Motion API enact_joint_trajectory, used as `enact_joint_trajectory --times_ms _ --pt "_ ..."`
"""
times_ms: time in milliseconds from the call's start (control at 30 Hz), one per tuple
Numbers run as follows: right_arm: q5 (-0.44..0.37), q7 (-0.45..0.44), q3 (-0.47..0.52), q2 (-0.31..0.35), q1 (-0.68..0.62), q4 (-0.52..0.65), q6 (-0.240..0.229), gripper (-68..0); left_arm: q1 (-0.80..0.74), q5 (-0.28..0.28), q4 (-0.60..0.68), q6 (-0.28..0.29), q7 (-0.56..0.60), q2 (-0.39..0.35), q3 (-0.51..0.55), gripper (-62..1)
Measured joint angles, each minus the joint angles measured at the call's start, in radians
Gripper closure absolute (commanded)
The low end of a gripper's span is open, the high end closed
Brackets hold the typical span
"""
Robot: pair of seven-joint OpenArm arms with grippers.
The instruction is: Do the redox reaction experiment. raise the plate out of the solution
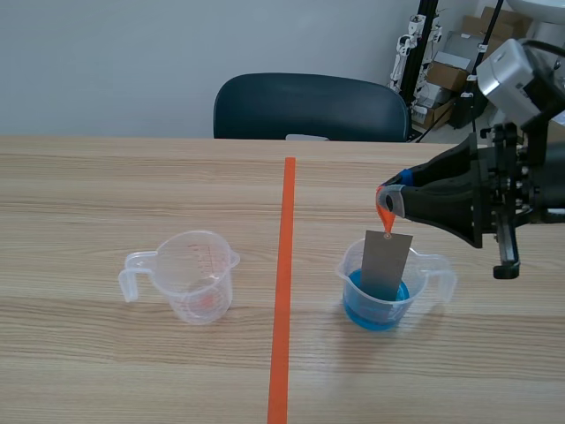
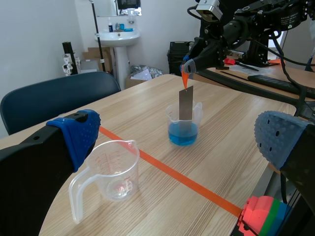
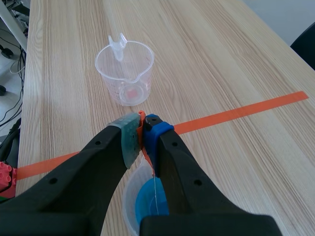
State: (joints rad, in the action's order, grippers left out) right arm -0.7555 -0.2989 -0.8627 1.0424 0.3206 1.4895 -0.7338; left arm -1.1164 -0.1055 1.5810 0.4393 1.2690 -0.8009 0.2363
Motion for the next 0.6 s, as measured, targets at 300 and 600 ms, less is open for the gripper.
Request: enact_joint_trajectory --times_ms 300,600 --pt "-0.027 -0.008 0.070 0.039 -0.003 0.004 0.000 0.3 0.000 0.000 0.000 0.000 0.000 0.000 0.000 -62.3" --pt "-0.026 -0.007 0.084 0.044 -0.003 0.032 0.000 0.3 0.000 0.000 0.000 0.000 0.000 0.000 0.000 -62.3"
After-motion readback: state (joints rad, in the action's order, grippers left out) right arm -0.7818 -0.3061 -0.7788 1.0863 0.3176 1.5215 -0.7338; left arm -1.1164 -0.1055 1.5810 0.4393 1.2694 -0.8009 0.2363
